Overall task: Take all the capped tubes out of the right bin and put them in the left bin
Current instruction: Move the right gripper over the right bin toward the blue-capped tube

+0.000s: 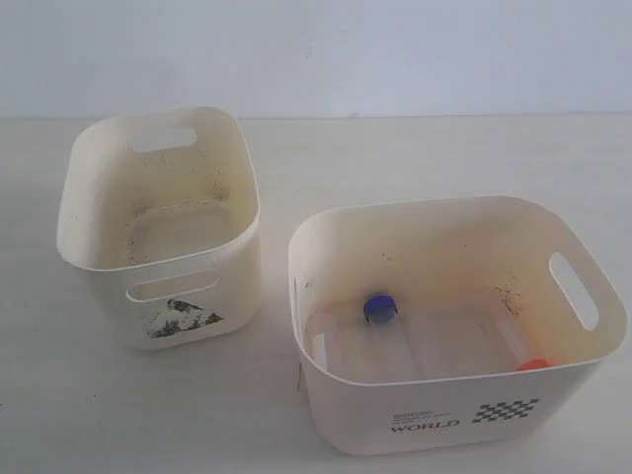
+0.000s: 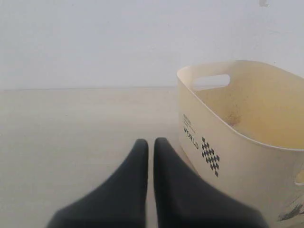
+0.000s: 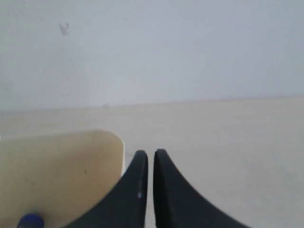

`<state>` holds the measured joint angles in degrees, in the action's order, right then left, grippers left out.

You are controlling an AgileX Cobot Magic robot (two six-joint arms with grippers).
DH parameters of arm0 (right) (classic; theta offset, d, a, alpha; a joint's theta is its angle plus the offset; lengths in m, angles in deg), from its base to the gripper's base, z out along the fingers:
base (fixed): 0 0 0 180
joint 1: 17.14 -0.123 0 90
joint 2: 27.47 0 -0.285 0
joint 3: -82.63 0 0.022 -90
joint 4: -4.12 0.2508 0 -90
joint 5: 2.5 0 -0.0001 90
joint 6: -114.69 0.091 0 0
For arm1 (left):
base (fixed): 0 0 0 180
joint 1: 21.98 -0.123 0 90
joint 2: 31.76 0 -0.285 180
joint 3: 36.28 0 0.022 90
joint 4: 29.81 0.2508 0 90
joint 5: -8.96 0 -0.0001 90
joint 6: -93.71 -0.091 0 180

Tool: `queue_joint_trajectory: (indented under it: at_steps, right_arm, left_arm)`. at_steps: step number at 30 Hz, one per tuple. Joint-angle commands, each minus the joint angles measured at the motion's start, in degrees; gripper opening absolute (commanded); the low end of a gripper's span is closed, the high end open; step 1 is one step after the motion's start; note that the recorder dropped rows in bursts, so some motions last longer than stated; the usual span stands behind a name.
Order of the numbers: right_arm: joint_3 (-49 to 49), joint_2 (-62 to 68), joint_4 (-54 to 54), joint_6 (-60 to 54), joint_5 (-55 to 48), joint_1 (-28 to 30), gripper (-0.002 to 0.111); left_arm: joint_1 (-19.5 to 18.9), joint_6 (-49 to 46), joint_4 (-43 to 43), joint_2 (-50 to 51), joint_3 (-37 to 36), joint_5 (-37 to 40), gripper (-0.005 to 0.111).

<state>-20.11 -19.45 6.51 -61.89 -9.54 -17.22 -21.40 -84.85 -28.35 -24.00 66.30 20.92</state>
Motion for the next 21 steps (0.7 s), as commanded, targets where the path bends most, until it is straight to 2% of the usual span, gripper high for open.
queue_joint_trajectory:
  at_steps: [1, 4, 7, 8, 10, 11, 12, 13, 14, 15, 16, 18, 21]
  right_arm:
    - [-0.04, -0.23, -0.11, -0.58, 12.02, 0.17, 0.004]
    - [-0.04, -0.23, -0.11, -0.47, 21.51, 0.17, 0.004]
    - [-0.04, -0.23, 0.49, 2.51, 41.22, 0.17, 0.004]
    - [-0.97, -0.23, 0.49, 3.96, 44.7, 0.17, 0.004]
    - [-6.41, -0.23, 0.49, 5.04, 42.85, 0.17, 0.004]
    - [-9.12, -0.23, 0.49, 5.17, 39.6, 0.17, 0.004]
    - [-16.87, 2.23, 0.49, 5.17, 26.07, 0.17, 0.004]
    - [-20.12, 4.24, 0.49, 5.17, 19.16, 0.17, 0.004]
    - [-27.84, 10.57, 0.49, 5.17, 0.68, 0.17, 0.004]
    - [-31.24, 13.44, 0.49, 5.05, -7.94, 0.17, 0.004]
    - [-36.72, 20.46, 0.49, 5.05, -22.26, 0.17, 0.004]
    - [-41.54, 29.2, 1.42, 6.56, -34.61, 0.17, 0.004]
    - [-43.66, 36.07, 3.49, 4.24, -37.94, 0.06, 0.004]
  left_arm:
    - [-0.02, 0.54, -0.36, 0.03, 0.21, -0.36, 0.004]
    - [-0.02, 0.54, -0.36, 0.03, 0.21, -0.36, 0.004]
    - [-0.02, 0.54, -0.36, 0.03, 0.21, -0.36, 0.004]
    - [-0.02, 0.54, -0.36, 0.03, 0.21, -0.36, 0.004]
    - [-0.02, 0.54, -0.36, 0.03, 0.21, -0.36, 0.004]
    - [-0.02, 0.54, -0.36, 0.03, 0.21, -0.36, 0.004]
    - [-0.02, 0.54, -0.36, 0.03, 0.21, -0.36, 0.004]
    - [-0.02, 0.54, -0.36, 0.03, 0.21, -0.36, 0.004]
    - [-0.02, 0.54, -0.36, 0.03, 0.21, -0.36, 0.004]
    - [-0.02, 0.54, -0.36, 0.03, 0.21, -0.36, 0.004]
    - [-0.02, 0.54, -0.36, 0.03, 0.21, -0.36, 0.004]
    - [-0.02, 0.54, -0.36, 0.03, 0.21, -0.36, 0.004]
    - [-0.02, 0.54, -0.36, 0.03, 0.21, -0.36, 0.004]
